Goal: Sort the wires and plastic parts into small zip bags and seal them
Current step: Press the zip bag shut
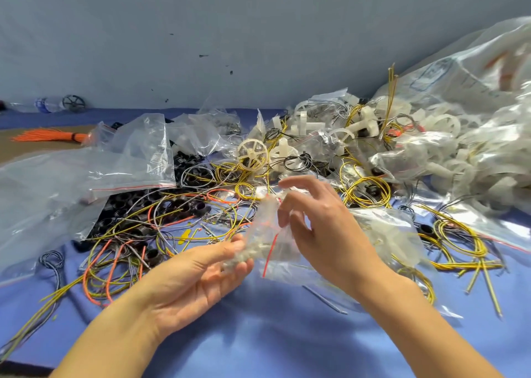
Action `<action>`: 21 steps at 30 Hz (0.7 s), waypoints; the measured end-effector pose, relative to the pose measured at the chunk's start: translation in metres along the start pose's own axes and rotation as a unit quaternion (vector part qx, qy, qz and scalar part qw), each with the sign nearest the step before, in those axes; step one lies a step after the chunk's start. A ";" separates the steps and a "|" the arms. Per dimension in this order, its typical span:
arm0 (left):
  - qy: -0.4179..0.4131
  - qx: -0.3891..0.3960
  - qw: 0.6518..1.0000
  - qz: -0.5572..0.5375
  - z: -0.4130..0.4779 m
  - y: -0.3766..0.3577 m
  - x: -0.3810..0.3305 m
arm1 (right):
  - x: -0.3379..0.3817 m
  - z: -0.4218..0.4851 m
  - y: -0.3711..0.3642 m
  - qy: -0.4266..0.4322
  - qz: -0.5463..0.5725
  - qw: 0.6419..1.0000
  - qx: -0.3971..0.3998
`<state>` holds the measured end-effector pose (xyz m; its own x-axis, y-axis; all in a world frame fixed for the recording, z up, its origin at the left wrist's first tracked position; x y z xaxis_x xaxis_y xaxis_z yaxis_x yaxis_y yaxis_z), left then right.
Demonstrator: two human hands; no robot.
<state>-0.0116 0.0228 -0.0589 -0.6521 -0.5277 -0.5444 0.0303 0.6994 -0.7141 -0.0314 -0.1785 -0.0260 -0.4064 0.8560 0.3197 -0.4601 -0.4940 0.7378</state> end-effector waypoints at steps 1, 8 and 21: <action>-0.005 0.009 0.999 0.038 0.002 -0.004 0.003 | 0.001 0.000 0.001 -0.001 0.007 1.000 -0.003; -0.048 0.137 0.958 0.246 0.013 -0.042 0.012 | 0.016 0.001 0.002 0.025 -0.003 0.999 0.043; 0.007 0.229 0.959 0.169 0.032 -0.055 0.031 | 0.034 0.000 0.003 0.026 -0.010 0.999 0.043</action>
<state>-0.0094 -0.0473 -0.0499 -0.5566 -0.2984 -0.7753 0.5691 0.5430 -0.6175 -0.0470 -0.1512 -0.0131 -0.4387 0.8553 0.2757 -0.3991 -0.4604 0.7930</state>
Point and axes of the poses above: each hand's wrist, its own z-axis towards the middle knuckle, its own y-axis out of the back of the hand, x = y × z, the point moved 1 cm from there along z, towards the middle knuckle, and after that the axes turned 9 degrees about -z, right-handed, at the moved point
